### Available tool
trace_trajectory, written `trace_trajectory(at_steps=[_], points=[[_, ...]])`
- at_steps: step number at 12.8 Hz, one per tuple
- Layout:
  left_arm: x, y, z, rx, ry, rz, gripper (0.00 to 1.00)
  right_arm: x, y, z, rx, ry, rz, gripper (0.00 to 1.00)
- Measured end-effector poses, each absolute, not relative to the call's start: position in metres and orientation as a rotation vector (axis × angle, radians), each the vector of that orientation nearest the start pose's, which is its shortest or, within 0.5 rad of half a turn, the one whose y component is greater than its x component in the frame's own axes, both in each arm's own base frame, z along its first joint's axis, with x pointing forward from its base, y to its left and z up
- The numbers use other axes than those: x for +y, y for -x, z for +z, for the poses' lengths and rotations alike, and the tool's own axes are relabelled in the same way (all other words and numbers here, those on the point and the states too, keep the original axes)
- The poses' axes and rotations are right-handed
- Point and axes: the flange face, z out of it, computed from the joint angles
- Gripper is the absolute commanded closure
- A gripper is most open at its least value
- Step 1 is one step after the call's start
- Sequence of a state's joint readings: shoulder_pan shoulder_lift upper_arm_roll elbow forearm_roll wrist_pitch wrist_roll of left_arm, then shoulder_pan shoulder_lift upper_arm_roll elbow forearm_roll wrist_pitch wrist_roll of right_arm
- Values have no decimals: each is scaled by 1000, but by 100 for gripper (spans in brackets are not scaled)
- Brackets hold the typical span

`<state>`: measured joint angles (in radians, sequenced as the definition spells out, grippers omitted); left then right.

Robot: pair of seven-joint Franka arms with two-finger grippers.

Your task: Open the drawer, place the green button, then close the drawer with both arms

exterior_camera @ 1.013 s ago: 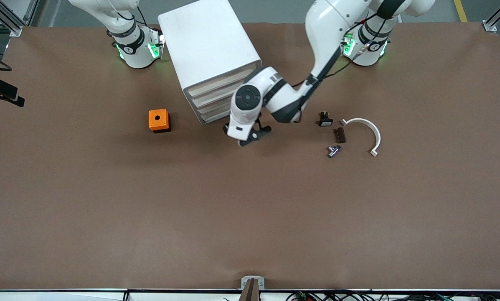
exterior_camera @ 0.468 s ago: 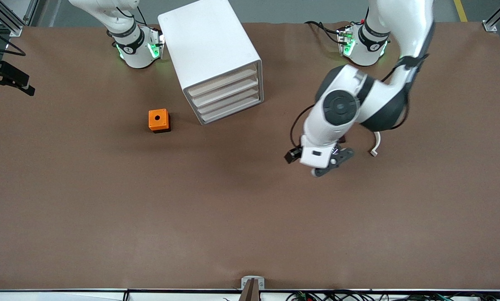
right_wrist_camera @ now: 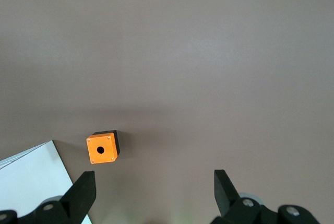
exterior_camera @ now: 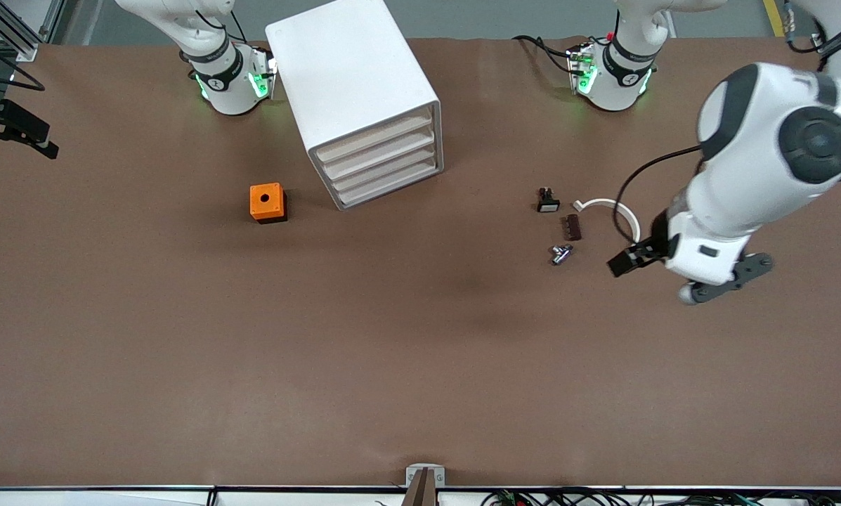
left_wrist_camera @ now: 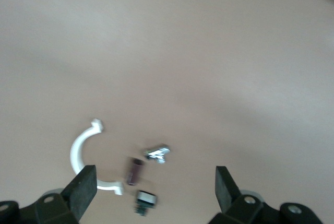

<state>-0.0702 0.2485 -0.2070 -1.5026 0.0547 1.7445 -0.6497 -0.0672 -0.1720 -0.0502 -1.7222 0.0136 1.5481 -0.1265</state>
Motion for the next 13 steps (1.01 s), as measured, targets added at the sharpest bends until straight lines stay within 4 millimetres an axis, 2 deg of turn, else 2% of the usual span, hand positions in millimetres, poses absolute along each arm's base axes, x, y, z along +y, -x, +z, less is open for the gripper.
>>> trace_trajectory(at_steps=[4, 8, 10, 13], points=[[-140, -605, 565, -457, 3063, -100, 0, -60, -493, 642, -15, 3126, -4, 0], [-87, -598, 589, -356, 3056, -82, 0, -60, -494, 643, -16, 3127, -10, 0], [-85, -593, 596, -338, 3055, -85, 0, -60, -494, 643, -16, 3127, -11, 0], [-89, -593, 595, -330, 3056, -81, 0, -60, -493, 644, -16, 3127, -14, 0]])
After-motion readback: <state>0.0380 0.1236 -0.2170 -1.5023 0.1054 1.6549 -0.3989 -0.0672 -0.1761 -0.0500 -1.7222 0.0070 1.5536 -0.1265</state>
